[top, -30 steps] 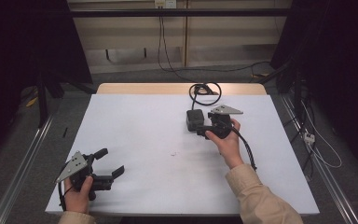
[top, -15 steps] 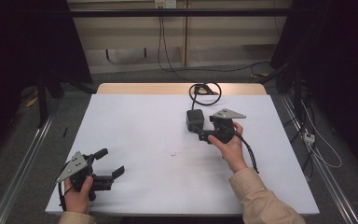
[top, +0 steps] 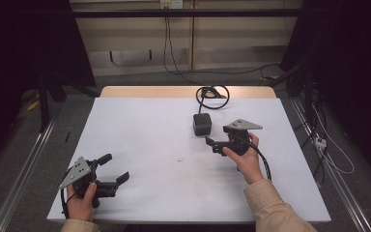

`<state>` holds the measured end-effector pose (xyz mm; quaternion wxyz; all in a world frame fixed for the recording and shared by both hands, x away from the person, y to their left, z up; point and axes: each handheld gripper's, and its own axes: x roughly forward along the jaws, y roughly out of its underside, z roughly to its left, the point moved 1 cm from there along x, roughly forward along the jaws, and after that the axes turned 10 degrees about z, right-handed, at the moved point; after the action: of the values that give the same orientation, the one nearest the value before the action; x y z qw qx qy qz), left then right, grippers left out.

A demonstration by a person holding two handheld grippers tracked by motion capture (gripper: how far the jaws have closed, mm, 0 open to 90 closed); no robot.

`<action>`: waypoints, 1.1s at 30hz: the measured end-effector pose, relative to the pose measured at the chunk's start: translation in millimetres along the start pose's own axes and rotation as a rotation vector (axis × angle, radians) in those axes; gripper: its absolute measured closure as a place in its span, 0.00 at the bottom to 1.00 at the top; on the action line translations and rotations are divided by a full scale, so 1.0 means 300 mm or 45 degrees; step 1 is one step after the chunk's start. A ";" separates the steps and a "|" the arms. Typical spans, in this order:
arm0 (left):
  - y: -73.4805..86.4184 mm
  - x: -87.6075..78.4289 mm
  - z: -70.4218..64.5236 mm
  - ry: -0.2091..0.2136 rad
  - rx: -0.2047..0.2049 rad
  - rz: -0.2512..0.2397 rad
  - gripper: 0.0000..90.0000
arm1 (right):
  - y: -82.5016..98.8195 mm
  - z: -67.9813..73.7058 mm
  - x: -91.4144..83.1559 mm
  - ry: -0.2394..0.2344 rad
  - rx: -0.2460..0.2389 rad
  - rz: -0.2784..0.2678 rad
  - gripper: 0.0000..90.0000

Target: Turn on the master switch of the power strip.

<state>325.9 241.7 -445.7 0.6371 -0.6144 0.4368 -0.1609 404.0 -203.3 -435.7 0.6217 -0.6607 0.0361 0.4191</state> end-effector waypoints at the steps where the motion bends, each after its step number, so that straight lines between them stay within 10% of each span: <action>1: 0.000 0.000 0.000 0.000 0.000 0.000 0.03 | 0.004 -0.001 -0.004 -0.002 -0.001 -0.002 0.13; 33: -0.002 0.004 -0.007 0.002 -0.003 0.006 0.03 | 0.100 -0.001 -0.084 -0.027 -0.022 0.011 0.12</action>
<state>325.0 239.4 -445.3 0.6365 -0.6140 0.4389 -0.1593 370.7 -222.2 -444.4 0.6145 -0.6613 0.0288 0.4292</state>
